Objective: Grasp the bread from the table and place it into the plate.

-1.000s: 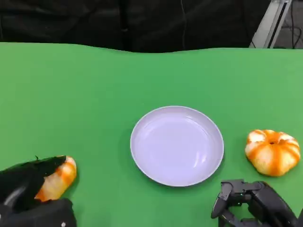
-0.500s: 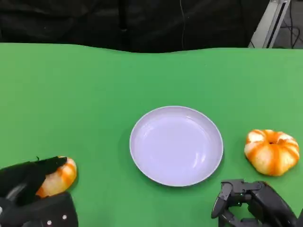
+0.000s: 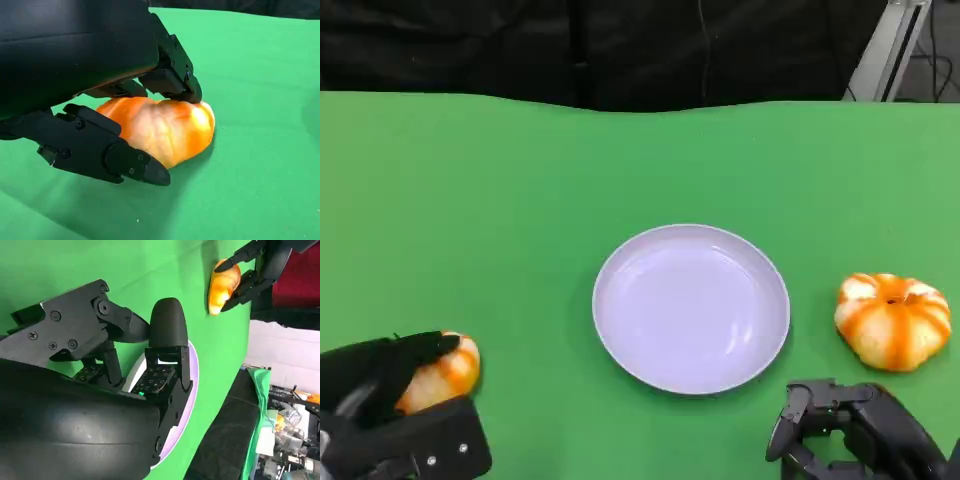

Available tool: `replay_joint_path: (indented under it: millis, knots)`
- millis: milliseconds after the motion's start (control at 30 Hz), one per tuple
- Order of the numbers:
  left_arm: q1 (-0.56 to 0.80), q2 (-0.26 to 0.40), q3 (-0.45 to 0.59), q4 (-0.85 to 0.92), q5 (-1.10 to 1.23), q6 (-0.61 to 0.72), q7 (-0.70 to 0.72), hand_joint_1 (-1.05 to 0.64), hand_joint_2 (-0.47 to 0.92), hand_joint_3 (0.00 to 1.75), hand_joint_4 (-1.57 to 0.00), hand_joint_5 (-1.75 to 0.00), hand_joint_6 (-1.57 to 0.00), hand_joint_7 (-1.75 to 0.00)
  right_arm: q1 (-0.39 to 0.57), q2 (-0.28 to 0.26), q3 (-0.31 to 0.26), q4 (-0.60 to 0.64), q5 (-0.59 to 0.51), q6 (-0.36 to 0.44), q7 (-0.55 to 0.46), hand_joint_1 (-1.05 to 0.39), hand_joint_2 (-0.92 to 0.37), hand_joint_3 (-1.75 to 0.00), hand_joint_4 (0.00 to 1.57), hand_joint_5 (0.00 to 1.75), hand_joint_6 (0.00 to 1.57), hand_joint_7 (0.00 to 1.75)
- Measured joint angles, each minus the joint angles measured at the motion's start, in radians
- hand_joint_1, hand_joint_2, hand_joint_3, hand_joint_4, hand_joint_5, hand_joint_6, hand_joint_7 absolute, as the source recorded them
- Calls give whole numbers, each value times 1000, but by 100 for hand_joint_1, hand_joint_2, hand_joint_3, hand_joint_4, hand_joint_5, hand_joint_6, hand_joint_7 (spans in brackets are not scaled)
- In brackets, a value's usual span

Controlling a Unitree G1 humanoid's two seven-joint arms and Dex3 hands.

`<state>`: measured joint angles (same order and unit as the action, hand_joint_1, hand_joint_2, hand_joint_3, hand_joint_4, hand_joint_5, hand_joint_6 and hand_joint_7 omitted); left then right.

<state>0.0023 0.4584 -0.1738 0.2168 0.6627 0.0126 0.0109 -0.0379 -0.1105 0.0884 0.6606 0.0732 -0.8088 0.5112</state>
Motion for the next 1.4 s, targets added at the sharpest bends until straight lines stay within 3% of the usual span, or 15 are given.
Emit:
replay_joint_path:
  millis: [200,233,267,300,367,567,1100,1400]
  knots:
    - [0,0,-7,-2,0,10,6,-18,80,0,-80,-3,-79,-1,0,0,0,-2,0,1,0,-11,-67,-88,86,143,88,113]
    - [0,0,-8,-3,0,11,6,-12,80,0,-78,-76,-77,-60,0,0,0,-2,0,1,0,-11,-67,-88,85,143,88,113]
    - [0,-2,-7,-2,-2,11,18,-8,81,0,-69,-134,-67,-115,0,0,0,-2,0,1,0,-11,-67,-88,85,143,88,113]
    - [1,-10,-5,-2,-5,11,41,-7,80,0,-69,-154,-65,-136,0,0,0,-2,0,1,0,-11,-67,-87,85,143,88,113]
    - [5,-40,15,4,-30,-18,115,-8,80,0,-68,-170,-61,-154,0,0,0,-2,0,1,1,-11,-67,-87,85,143,88,113]
    - [28,-75,30,10,-68,-92,220,-5,79,1,-69,-175,-62,-154,-1,0,0,5,0,0,1,-11,-67,-86,86,143,88,113]
    - [46,-83,27,-3,-41,-168,304,-6,82,1,-69,-175,-61,-152,-3,4,0,22,-9,-8,-8,-10,-68,-86,85,144,88,114]
    - [100,-92,27,-180,-24,-215,318,-3,82,1,-66,-175,-60,-152,-7,10,1,27,-11,-18,-9,-11,-68,-87,85,144,88,115]
